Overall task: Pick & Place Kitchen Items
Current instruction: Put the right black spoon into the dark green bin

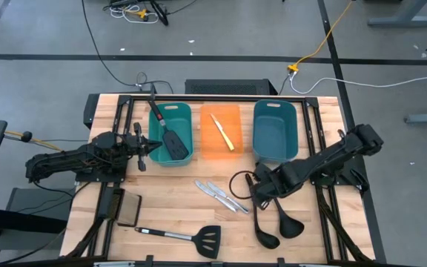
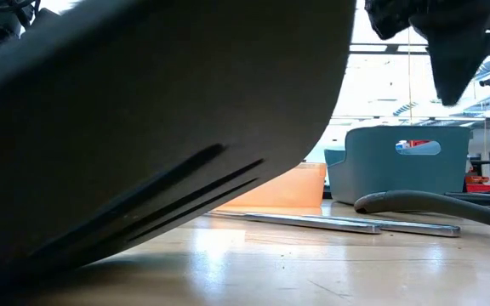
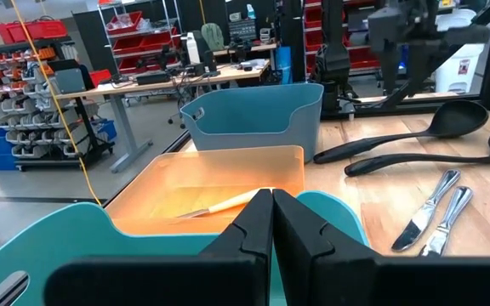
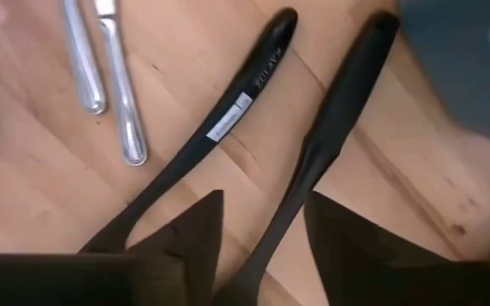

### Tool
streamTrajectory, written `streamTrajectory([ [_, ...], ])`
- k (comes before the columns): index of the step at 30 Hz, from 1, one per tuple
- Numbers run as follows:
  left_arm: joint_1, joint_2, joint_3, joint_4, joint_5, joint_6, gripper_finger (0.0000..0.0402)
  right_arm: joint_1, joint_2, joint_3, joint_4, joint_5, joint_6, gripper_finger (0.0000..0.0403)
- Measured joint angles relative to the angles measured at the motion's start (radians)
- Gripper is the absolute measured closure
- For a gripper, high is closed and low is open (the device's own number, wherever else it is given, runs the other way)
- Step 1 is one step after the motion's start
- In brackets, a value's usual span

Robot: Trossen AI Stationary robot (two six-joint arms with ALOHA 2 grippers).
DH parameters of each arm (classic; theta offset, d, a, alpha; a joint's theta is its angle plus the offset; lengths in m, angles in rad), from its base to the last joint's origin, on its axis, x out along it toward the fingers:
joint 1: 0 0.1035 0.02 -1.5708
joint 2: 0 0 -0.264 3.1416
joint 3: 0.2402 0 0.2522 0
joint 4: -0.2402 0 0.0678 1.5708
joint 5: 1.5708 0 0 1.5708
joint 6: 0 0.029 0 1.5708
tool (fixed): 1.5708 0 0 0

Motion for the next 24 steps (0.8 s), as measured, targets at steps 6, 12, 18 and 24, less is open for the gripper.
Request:
streamTrajectory([
  [6,0.000,0.000,0.000,-0.001,0.000,-0.002,0.0384,0.035,0.059,-0.022,0.034,-0.001,0.096,0.0188],
  [12,0.000,0.000,0.000,-0.002,0.000,-0.002,0.0384,0.062,0.060,-0.163,0.123,-0.004,0.202,0.0186],
  [18,0.000,0.000,0.000,-0.005,0.000,-0.002,0.0384,0.077,0.057,-0.283,0.265,-0.011,0.269,0.0186],
  [24,0.000,0.000,0.000,-0.005,0.000,-0.002,0.0384,0.077,0.051,-0.361,0.373,-0.007,0.274,0.0186],
])
